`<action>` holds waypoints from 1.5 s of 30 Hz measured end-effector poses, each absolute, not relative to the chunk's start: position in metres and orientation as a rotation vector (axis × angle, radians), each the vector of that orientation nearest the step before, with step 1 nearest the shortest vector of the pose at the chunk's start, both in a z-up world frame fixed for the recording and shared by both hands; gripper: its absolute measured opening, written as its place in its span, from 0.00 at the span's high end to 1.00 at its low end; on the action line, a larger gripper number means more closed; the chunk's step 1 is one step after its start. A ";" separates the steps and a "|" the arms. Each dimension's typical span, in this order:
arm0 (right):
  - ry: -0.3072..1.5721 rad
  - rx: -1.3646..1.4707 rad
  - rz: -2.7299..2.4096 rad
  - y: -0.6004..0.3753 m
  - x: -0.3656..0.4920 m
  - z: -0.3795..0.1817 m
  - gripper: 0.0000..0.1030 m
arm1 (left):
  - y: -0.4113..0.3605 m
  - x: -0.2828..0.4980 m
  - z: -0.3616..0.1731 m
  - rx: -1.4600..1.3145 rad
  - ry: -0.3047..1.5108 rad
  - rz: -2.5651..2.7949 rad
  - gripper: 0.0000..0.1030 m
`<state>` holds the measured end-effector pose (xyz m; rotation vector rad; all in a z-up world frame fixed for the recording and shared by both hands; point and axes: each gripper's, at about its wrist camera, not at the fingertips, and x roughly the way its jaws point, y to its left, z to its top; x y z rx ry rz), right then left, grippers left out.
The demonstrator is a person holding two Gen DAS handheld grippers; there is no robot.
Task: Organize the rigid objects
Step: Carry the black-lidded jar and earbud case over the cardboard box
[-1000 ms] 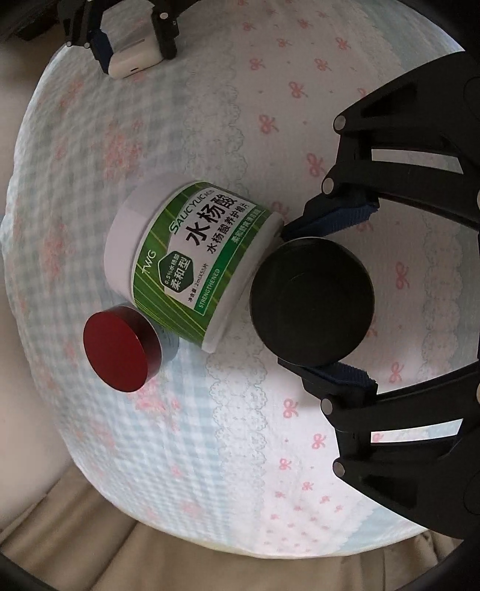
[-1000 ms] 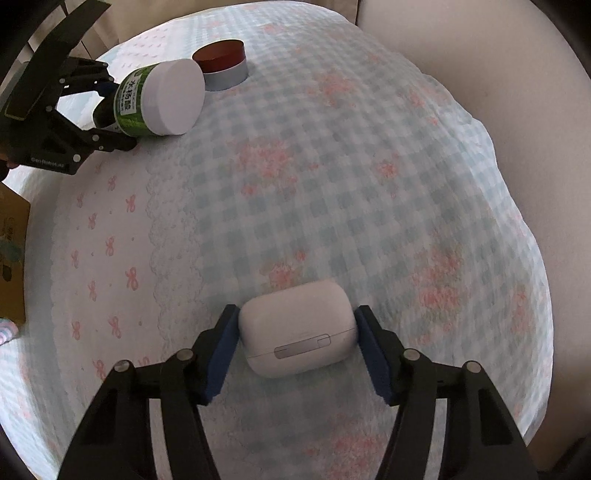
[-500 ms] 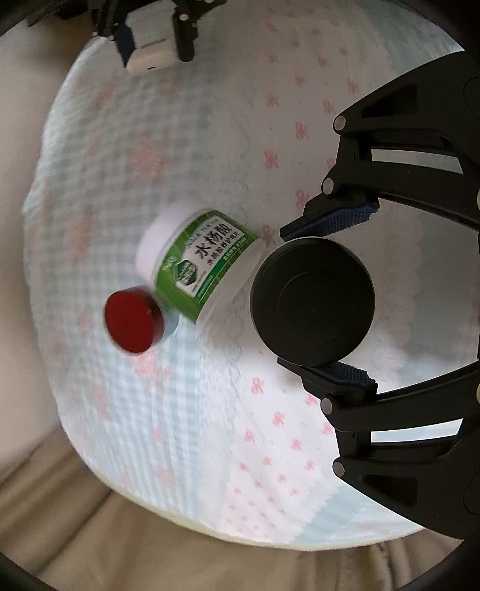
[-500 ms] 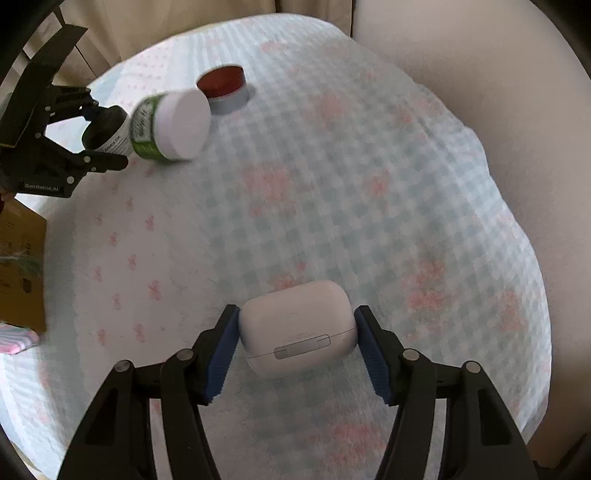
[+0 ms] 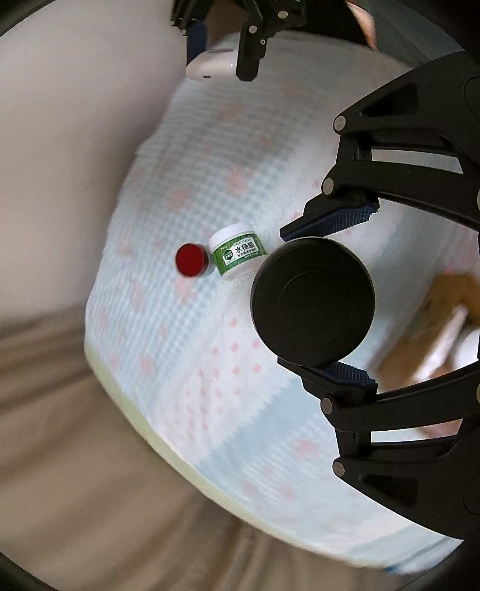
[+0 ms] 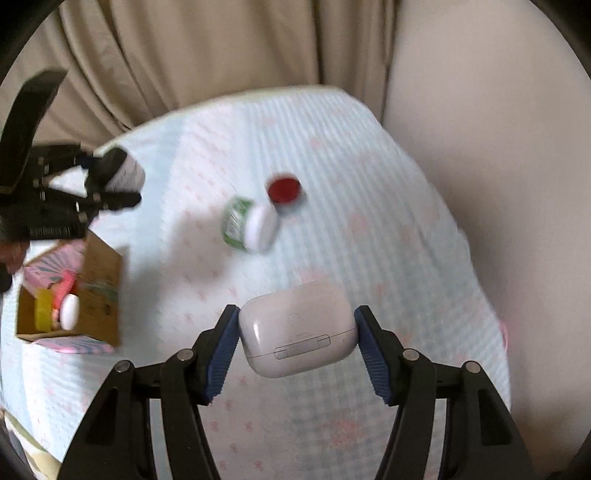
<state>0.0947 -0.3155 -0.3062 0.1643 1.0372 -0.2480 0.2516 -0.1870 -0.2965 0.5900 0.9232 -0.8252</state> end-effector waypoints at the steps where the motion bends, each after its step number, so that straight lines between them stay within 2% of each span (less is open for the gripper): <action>1: 1.019 0.157 -0.232 -0.313 0.096 -0.293 0.43 | -0.177 0.248 -0.288 0.558 0.927 -0.797 0.45; 9: 0.921 0.088 -0.061 -0.274 0.099 -0.204 0.43 | -0.084 0.212 -0.216 0.258 0.952 -0.529 0.45; 19: 0.879 0.042 0.196 -0.191 0.110 -0.167 0.43 | 0.058 0.172 -0.186 0.108 0.972 -0.256 0.45; 31: 0.941 0.085 0.237 -0.069 0.142 -0.180 0.43 | 0.197 0.186 -0.214 0.017 1.026 -0.212 0.45; 45: 1.069 0.175 0.089 0.017 0.193 -0.241 0.43 | 0.250 0.255 -0.315 -0.011 1.196 -0.313 0.45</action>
